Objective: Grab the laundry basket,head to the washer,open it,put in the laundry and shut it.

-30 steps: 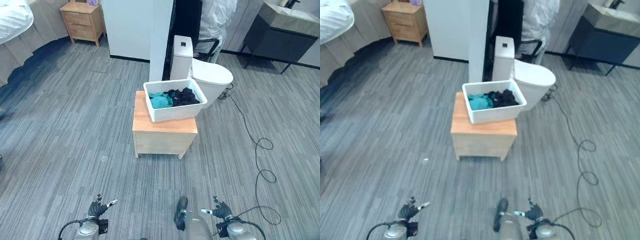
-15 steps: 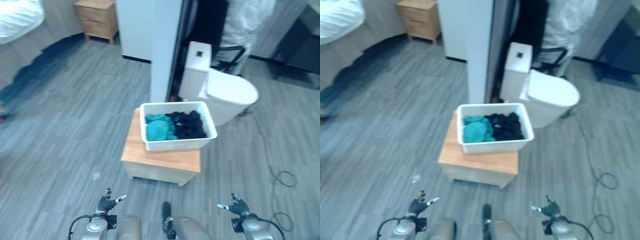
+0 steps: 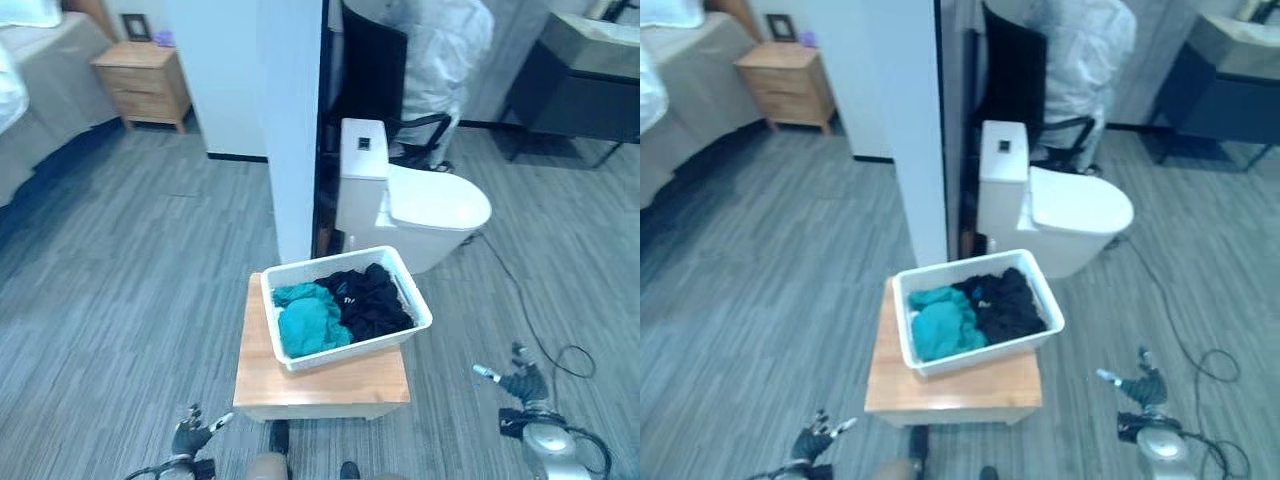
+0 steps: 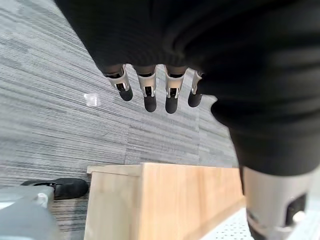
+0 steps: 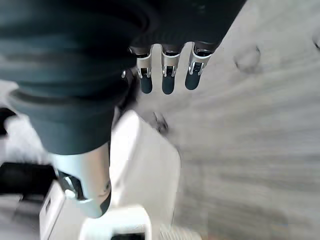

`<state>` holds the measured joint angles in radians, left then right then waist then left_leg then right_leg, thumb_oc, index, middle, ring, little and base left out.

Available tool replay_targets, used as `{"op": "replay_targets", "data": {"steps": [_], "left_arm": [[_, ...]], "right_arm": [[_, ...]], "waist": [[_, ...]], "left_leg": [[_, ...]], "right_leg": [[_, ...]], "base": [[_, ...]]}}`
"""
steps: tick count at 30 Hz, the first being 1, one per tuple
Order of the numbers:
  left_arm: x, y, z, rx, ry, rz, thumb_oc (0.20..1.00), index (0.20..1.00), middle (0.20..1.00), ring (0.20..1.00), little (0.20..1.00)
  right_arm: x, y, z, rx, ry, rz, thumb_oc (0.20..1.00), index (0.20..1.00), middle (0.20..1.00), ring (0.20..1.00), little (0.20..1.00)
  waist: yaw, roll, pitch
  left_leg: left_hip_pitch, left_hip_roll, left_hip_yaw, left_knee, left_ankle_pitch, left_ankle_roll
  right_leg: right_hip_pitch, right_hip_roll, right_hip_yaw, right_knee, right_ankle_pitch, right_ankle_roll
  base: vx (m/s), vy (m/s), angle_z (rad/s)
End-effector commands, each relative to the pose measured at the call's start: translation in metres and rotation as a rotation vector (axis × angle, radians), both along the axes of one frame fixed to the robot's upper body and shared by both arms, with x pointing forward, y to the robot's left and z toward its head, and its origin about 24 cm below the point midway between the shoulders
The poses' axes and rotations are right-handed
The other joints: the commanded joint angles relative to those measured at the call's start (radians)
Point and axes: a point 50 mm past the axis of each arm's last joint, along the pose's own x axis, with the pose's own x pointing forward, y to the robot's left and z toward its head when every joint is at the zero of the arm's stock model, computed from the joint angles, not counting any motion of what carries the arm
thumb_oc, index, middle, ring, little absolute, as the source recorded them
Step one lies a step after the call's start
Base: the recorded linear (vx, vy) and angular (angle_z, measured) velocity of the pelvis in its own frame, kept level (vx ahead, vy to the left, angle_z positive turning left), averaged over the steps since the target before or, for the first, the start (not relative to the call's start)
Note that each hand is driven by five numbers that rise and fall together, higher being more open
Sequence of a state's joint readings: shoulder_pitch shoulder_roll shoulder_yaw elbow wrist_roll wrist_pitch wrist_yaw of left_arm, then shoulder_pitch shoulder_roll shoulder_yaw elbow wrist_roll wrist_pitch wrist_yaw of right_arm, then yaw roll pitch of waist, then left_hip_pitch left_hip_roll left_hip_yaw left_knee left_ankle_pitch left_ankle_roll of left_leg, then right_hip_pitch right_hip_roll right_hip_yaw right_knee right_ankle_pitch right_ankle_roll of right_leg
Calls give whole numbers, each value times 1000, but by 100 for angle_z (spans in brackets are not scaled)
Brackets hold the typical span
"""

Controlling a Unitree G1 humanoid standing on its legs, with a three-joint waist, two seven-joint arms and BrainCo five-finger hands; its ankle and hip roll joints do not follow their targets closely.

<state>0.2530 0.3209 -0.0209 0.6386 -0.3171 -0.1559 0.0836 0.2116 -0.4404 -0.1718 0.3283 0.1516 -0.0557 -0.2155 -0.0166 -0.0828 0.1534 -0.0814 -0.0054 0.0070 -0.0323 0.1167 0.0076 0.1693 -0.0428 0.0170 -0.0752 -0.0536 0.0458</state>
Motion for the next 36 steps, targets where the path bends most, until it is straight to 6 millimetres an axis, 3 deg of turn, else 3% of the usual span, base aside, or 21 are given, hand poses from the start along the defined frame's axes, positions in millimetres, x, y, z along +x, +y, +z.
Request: {"op": "replay_targets", "data": {"steps": [1, 2, 3, 4, 5, 7, 8, 10, 12, 14, 19, 27, 31, 36], "left_arm": [[20, 7, 38, -35, -213, -76, 1000, 1000, 1000, 1000, 1000], [19, 7, 39, -36, -211, -74, 1000, 1000, 1000, 1000, 1000], [27, 21, 76, 33, -339, -121, 1000, 1000, 1000, 1000, 1000], [28, 26, 92, 70, -380, -141, 1000, 1000, 1000, 1000, 1000], [28, 26, 92, 70, -380, -141, 1000, 1000, 1000, 1000, 1000], [41, 29, 122, 146, -455, -213, 1000, 1000, 1000, 1000, 1000], [50, 30, 135, 171, -491, -240, 1000, 1000, 1000, 1000, 1000], [84, 19, 182, 283, -606, -422, 1000, 1000, 1000, 1000, 1000], [98, 14, 190, 284, -614, -470, 1000, 1000, 1000, 1000, 1000], [116, 6, 192, 308, -578, -542, 1000, 1000, 1000, 1000, 1000], [131, 3, 187, 432, -432, -655, 1000, 1000, 1000, 1000, 1000], [154, 14, 176, 616, -325, -509, 1000, 1000, 1000, 1000, 1000], [155, 14, 168, 671, -286, -490, 1000, 1000, 1000, 1000, 1000], [164, -3, 158, 649, -292, -484, 1000, 1000, 1000, 1000, 1000]], "right_arm": [[29, -29, 59, -173, -187, 8, 1000, 1000, 1000, 1000, 1000], [29, -29, 59, -172, -186, 9, 1000, 1000, 1000, 1000, 1000], [36, -37, 80, -220, -235, 24, 1000, 1000, 1000, 1000, 1000], [37, -40, 88, -240, -247, 30, 1000, 1000, 1000, 1000, 1000], [37, -40, 88, -239, -247, 30, 1000, 1000, 1000, 1000, 1000], [42, -47, 102, -284, -245, 47, 1000, 1000, 1000, 1000, 1000], [48, -50, 111, -317, -247, 59, 1000, 1000, 1000, 1000, 1000], [73, -52, 139, -384, -267, 99, 1000, 1000, 1000, 1000, 1000], [83, -46, 142, -357, -288, 117, 1000, 1000, 1000, 1000, 1000], [91, -32, 139, -286, -311, 161, 1000, 1000, 1000, 1000, 1000], [98, -14, 135, -225, -326, 231, 1000, 1000, 1000, 1000, 1000], [98, 8, 129, -157, -375, 259, 1000, 1000, 1000, 1000, 1000], [99, 16, 121, -122, -379, 254, 1000, 1000, 1000, 1000, 1000], [101, 27, 116, -85, -409, 243, 1000, 1000, 1000, 1000, 1000]], "waist": [[40, 53, -2], [41, 53, -3], [42, 64, 2], [40, 66, 4], [40, 66, 3], [40, 74, 18], [41, 78, 34], [37, 92, 89], [35, 93, 106], [31, 92, 129], [24, 86, 154], [16, 70, 184], [18, 65, 197], [10, 60, 217]], "left_leg": [[22, 61, -25, 93, -147, -27], [22, 61, -23, 93, -148, -27], [18, 60, -18, 82, -149, -22], [16, 61, -14, 78, -148, -22], [16, 61, -14, 78, -148, -22], [0, 62, -15, 77, -146, -21], [-16, 62, -18, 79, -142, -22], [-90, 57, -35, 95, -129, -27], [-115, 58, -40, 100, -121, -29], [-146, 58, -45, 104, -110, -32], [-174, 64, -49, 108, -102, -38], [-200, 73, -49, 105, -93, -45], [-205, 76, -49, 108, -94, -46], [-219, 81, -49, 114, -93, -49]], "right_leg": [[-172, -52, -29, 126, -13, 60], [-173, -52, -28, 126, -13, 60], [-186, -55, -28, 123, -7, 65], [-193, -57, -29, 121, -5, 67], [-193, -57, -28, 121, -5, 67], [-216, -59, -31, 122, -1, 69], [-231, -60, -32, 124, 2, 68], [-298, -58, -44, 140, 13, 63], [-323, -55, -48, 147, 17, 61], [-354, -48, -48, 158, 19, 56], [-390, -37, -47, 176, 14, 47], [-435, -20, -40, 198, 6, 32], [-440, -15, -38, 198, 7, 27], [-457, -10, -36, 197, 12, 22]], "base": [[17, 45, -7], [22, 76, -13], [4, 45, -24], [4, 44, -29], [-22, 22, -22], [-68, 19, 2], [-197, 13, 11], [-285, -5, 16], [-163, -22, 26], [-141, -55, 4], [-91, -60, 1], [-62, -67, 0], [-36, -52, -1], [-47, -59, -1]]}}
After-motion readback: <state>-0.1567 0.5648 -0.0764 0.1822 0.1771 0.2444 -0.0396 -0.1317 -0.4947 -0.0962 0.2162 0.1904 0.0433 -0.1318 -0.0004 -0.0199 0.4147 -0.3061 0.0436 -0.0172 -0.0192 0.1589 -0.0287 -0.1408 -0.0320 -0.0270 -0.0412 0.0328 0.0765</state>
